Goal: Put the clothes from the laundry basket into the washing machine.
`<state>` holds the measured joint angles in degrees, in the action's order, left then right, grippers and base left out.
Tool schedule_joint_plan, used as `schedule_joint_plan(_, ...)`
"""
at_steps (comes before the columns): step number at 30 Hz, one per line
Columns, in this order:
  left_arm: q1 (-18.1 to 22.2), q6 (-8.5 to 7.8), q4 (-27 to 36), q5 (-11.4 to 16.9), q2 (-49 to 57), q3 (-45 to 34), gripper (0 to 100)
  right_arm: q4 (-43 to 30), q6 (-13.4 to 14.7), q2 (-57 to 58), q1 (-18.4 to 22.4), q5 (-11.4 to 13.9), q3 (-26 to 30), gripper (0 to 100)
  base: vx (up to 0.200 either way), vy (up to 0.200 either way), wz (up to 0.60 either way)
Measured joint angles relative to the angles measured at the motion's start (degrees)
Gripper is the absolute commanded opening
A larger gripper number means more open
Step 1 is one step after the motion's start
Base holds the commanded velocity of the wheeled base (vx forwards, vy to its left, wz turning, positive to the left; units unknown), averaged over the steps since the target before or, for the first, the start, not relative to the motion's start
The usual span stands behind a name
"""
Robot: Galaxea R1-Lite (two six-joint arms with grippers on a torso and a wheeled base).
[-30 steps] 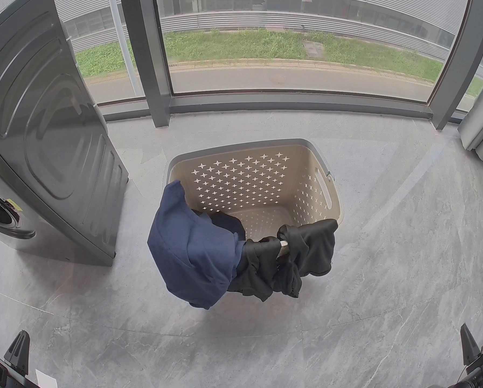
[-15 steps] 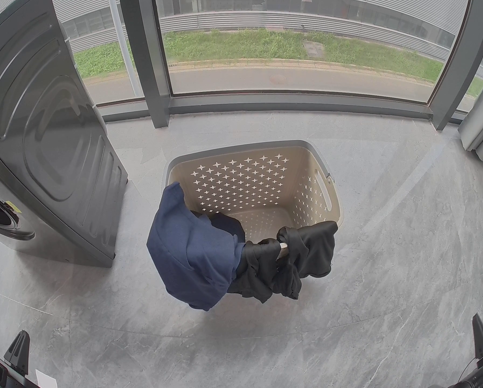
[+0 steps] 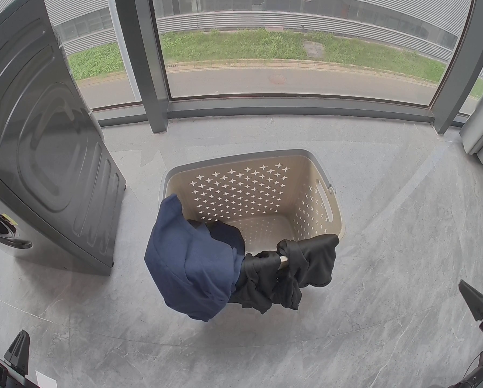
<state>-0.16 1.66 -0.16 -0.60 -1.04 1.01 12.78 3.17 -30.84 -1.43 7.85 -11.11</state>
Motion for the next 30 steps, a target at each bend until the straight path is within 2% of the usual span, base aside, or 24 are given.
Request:
schedule_joint_plan(10, -0.05, 0.09, 0.00, 0.00, 0.00, 0.00, 0, 16.55, 1.32, -26.79, -6.38, 1.62, -0.22, 100, 0.000, 0.000, 0.00)
schedule_joint_plan(14, 0.00, 0.11, 0.00, 0.00, 0.00, 0.00, 0, 22.92, 2.93, -35.66, -9.73, 1.76, -0.44, 100, 0.000, 0.000, 0.00)
schedule_joint_plan(16, 0.00, 0.12, 0.00, 0.02, 0.00, 0.00, 0, 25.56, 4.13, -39.36, -11.63, 1.28, -0.46, 100, 0.000, 0.000, 0.00)
schedule_joint_plan(21, 0.00, 0.17, 0.00, 0.00, 0.00, 0.00, 0, 31.32, 7.45, -47.35, -16.29, -2.11, -0.41, 100, 0.000, 0.000, 0.00)
schedule_joint_plan(30, 0.00, 0.20, 0.00, 0.02, 0.00, 0.00, 0, 36.75, 8.31, -56.86, -21.58, -4.24, -0.66, 100, 0.000, 0.000, 0.00)
